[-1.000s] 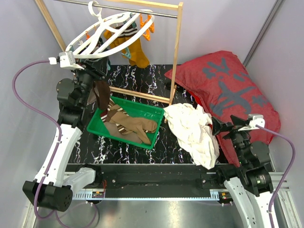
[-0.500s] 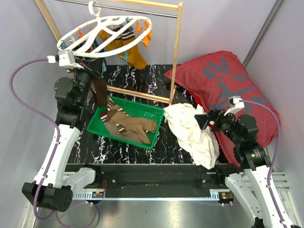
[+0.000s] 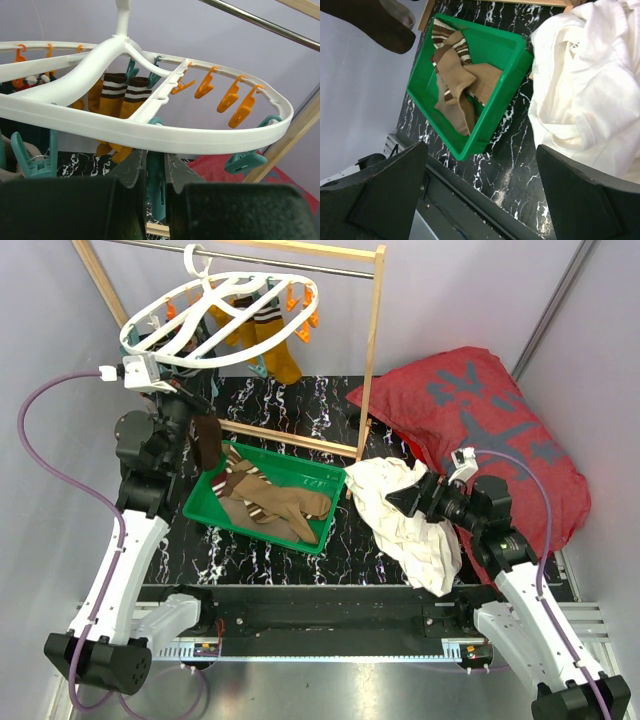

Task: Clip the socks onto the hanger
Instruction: Move the bin to the center of the board.

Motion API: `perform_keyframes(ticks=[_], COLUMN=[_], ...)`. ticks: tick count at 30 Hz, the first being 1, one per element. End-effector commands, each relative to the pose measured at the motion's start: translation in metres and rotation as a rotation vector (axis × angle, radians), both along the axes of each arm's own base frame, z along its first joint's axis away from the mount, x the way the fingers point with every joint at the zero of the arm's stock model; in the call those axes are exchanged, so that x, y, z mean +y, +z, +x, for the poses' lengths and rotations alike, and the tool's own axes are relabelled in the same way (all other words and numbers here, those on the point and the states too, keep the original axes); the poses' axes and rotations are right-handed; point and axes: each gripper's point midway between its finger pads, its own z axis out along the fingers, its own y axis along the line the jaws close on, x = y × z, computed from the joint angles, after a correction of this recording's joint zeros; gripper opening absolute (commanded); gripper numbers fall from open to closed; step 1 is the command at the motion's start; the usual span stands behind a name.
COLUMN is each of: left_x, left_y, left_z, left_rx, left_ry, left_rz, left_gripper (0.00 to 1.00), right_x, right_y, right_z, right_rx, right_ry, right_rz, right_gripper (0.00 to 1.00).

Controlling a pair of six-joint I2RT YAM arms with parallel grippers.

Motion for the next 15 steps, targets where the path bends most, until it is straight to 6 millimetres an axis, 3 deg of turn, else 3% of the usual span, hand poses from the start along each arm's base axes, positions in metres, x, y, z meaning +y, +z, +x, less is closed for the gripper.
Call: perform_keyframes(ticks=[1,7,11,12,13,15], left_x=[0.009,0.007,0.009,0.010,0.011,0.013], left_y=[-0.006,0.000,0.001,0.003,0.003,0.004], left_z=[-0.007,-0.013,-0.016,-0.019,-0.020,-0.022], left_rx=[0.007,-0.016,-0.025,-0.041,-0.044,-0.047], left_ry=[0.056,0.053,0.063,0.067,0.070,0.079], left_rz=[0.045,0.051,0.046,0.043,0.041,0.042], left_gripper=[0.00,0.00,0.00,0.00,0.00,0.00], right_x=[0.010,0.005,-0.001,-0.001,-0.002,-0.003], right_y=[0.048,0.105,0.130,0.128,0.143,0.141], right_z=[0.001,0.015,0.030,0.035,0.038,0.049], right_rx=[-0.144,-0.261,-0.293,-0.269,-0.293,-0.255], right_ry=[0.052,0.013,-0.042,-0.048,-0.060,-0.071], right_rz=[0.070,0.040,0.024,0.010,0.004,-0.020], right_gripper=[1.00,1.00,1.00,1.00,1.00,1.00])
